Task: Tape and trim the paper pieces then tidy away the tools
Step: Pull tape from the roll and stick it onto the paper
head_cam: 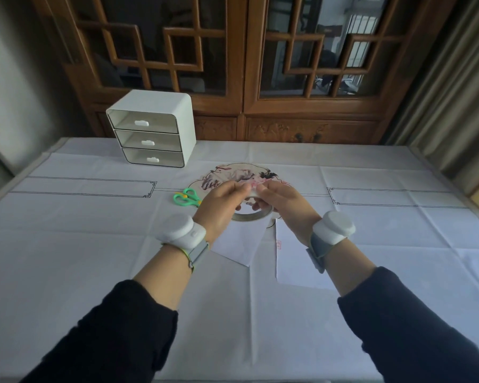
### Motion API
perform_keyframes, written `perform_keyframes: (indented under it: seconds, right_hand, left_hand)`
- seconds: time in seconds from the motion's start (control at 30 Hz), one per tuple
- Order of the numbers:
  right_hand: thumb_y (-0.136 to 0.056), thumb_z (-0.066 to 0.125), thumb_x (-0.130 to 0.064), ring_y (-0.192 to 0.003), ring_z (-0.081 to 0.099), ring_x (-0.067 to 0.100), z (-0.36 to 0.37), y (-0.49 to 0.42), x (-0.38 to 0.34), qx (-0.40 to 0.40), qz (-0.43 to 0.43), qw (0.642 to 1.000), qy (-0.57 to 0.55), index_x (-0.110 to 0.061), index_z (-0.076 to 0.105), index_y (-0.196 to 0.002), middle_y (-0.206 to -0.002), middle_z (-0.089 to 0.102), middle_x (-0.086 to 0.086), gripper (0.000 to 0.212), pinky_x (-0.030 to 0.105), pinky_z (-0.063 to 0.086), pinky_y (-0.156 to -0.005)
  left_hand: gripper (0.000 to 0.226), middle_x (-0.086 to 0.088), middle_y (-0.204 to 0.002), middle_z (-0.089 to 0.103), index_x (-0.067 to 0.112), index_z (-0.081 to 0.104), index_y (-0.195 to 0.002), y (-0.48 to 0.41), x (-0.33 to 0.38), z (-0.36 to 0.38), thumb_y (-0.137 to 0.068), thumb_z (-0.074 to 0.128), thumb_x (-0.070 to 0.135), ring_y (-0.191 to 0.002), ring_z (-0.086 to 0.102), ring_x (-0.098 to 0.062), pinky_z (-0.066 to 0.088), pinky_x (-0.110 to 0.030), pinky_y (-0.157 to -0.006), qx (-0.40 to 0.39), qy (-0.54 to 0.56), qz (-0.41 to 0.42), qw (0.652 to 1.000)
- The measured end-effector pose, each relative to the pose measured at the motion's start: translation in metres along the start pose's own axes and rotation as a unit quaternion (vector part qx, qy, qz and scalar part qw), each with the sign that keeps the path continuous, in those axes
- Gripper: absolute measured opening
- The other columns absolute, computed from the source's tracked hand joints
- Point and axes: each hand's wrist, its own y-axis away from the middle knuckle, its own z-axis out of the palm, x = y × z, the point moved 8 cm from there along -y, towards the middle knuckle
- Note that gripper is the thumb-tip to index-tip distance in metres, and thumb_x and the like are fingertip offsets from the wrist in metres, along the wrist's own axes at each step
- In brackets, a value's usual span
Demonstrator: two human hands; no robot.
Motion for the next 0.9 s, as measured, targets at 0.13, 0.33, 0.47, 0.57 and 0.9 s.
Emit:
perform_keyframes:
  seconds: [0.13,0.33,0.47,0.57,0.9]
  right_hand:
    - [-0.099,0.043,-0.026,-0.077,0.059,0.015,-0.007,0.006,0.006,0.008,0.010,0.998,-0.064,-0.017,0.058,-0.072,-0.076,0.062,0.002,0.033,0.028,0.044,-0.085]
    - [-0.088,0.047,-0.037,-0.090,0.061,0.023,-0.009,0.011,0.012,-0.006,0.024,0.992,-0.123,-0.011,0.062,-0.086,-0.080,0.068,-0.001,0.030,0.038,0.046,-0.095]
    - [-0.097,0.045,-0.027,-0.084,0.062,0.020,-0.014,0.013,0.009,0.014,0.037,0.995,-0.093,-0.014,0.056,-0.069,-0.062,0.063,-0.010,0.033,0.038,0.044,-0.094]
    - [-0.094,0.050,-0.031,-0.077,0.063,0.014,-0.015,0.012,0.008,0.036,0.047,0.996,-0.065,-0.015,0.053,-0.067,-0.064,0.057,-0.008,0.032,0.036,0.047,-0.093]
    - [-0.084,0.067,-0.034,-0.072,0.062,-0.001,-0.031,0.014,-0.001,0.183,-0.017,0.980,0.069,-0.031,0.066,-0.080,-0.081,0.068,-0.011,0.006,0.007,0.045,-0.063]
  left_hand:
    - [0.021,0.009,-0.054,0.050,0.014,0.059,-0.074,-0.004,-0.008,0.001,-0.093,0.050,0.016,-0.052,0.046,-0.005,0.032,-0.026,-0.066,0.010,0.172,-0.033,0.985]
    - [0.020,0.004,-0.058,0.044,0.014,0.057,-0.082,0.001,-0.013,0.009,-0.095,0.042,0.014,-0.048,0.046,-0.004,0.033,-0.025,-0.065,-0.011,0.291,-0.058,0.955]
    - [0.027,0.003,-0.059,0.047,0.011,0.051,-0.069,0.002,-0.007,0.004,-0.092,0.043,0.021,-0.053,0.046,-0.007,0.033,-0.030,-0.067,-0.006,0.123,-0.007,0.992]
    - [0.032,0.000,-0.063,0.044,0.003,0.051,-0.072,0.007,-0.001,0.000,-0.093,0.047,0.027,-0.058,0.040,-0.009,0.031,-0.031,-0.068,0.001,0.054,0.028,0.998]
    - [0.026,0.005,-0.066,0.054,0.020,0.053,-0.067,0.008,-0.008,0.002,-0.093,0.051,0.020,-0.054,0.046,0.006,0.036,-0.005,-0.058,0.027,0.017,0.053,0.998]
